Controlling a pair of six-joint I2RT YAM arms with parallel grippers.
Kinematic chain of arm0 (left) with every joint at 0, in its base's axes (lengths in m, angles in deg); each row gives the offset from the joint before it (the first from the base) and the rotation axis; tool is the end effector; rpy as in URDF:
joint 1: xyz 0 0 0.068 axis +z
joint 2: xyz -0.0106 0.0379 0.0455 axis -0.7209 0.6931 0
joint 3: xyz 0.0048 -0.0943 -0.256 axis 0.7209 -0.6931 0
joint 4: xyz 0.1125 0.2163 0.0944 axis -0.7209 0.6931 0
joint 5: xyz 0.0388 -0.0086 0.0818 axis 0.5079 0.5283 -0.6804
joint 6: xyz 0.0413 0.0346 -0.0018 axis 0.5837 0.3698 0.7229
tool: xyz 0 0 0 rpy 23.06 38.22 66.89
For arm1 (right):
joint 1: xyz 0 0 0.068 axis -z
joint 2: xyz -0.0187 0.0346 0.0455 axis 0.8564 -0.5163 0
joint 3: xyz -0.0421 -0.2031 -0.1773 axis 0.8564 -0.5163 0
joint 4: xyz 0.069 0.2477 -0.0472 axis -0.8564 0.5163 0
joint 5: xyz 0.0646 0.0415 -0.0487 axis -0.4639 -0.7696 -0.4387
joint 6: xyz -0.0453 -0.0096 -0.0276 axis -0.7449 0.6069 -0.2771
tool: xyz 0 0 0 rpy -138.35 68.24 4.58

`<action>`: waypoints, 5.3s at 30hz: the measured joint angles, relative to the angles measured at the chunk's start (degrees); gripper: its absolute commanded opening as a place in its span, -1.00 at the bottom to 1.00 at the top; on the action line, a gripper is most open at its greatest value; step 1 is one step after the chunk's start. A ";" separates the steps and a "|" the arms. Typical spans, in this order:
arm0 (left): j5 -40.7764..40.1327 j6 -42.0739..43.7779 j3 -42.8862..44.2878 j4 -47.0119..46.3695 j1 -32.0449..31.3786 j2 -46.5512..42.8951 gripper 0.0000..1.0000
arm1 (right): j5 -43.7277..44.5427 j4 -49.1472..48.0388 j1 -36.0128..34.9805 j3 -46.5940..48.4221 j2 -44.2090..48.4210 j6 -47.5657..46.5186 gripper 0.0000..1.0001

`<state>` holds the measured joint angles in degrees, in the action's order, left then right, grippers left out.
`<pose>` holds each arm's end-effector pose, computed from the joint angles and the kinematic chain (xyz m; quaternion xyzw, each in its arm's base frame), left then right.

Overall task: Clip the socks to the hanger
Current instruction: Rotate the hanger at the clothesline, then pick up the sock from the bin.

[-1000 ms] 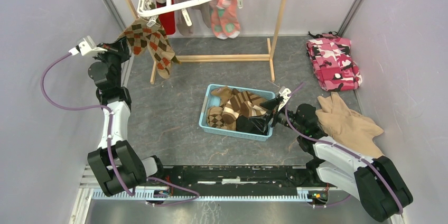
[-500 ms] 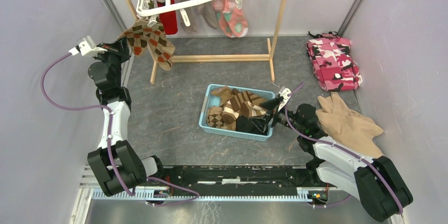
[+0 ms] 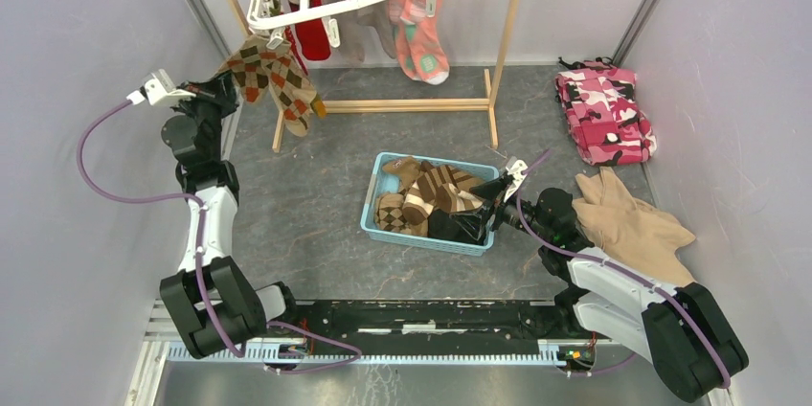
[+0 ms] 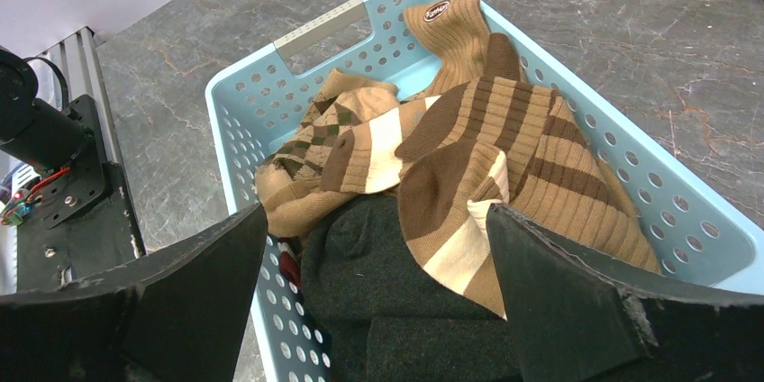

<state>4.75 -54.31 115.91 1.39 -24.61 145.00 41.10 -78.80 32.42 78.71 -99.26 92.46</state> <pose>0.2640 0.0947 0.3602 -0.2076 0.5640 -0.1866 0.7772 0.1671 0.1037 0.1936 -0.2510 0.6927 0.4129 0.5354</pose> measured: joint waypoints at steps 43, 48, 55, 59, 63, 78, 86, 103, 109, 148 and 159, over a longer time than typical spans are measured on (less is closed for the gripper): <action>24.94 -14.05 -28.26 13.92 -3.19 -36.92 0.84 | -1.64 1.11 0.00 0.20 1.22 -1.97 0.96; 26.62 -15.43 -30.86 16.24 -7.28 -40.02 0.82 | -1.64 1.81 0.00 0.92 1.33 -2.73 0.96; 26.29 -14.97 -30.86 23.50 -14.53 -47.60 0.79 | -1.64 2.89 0.00 1.03 1.33 -3.39 0.96; 25.75 -14.95 -30.91 24.50 -18.10 -50.03 0.79 | -1.64 3.21 0.00 1.20 1.18 -3.65 0.96; 23.76 -14.84 -32.20 24.79 -24.06 -50.42 0.79 | -1.66 3.48 0.00 1.77 1.14 -3.72 0.96; 6.40 -8.59 -42.51 9.22 -56.48 -38.03 0.80 | -1.57 5.16 0.00 2.99 1.09 -4.15 0.96; 0.81 -6.08 -45.07 3.17 -56.76 -33.27 0.81 | 1.31 8.87 -0.85 7.37 -1.14 -4.17 0.96; -4.11 -3.76 -45.20 5.97 -56.78 -40.33 0.82 | 25.42 33.09 -7.52 21.40 -9.90 -12.61 0.49; -4.94 -3.37 -45.27 7.52 -56.78 -41.59 0.82 | 26.05 35.91 -7.91 21.42 -14.27 -13.62 -0.11; 1.51 -7.43 -45.70 -3.50 -56.78 -34.64 0.80 | 21.40 33.81 -8.39 23.47 7.06 -16.20 -0.93; -3.10 -16.02 -45.72 -6.19 -56.81 -28.85 0.76 | 13.97 33.51 -8.39 19.39 4.07 -18.14 -0.93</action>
<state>1.65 -70.33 70.19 -4.79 -81.41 116.15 55.07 -45.30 24.02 98.09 -95.20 74.32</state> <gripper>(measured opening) 0.884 0.036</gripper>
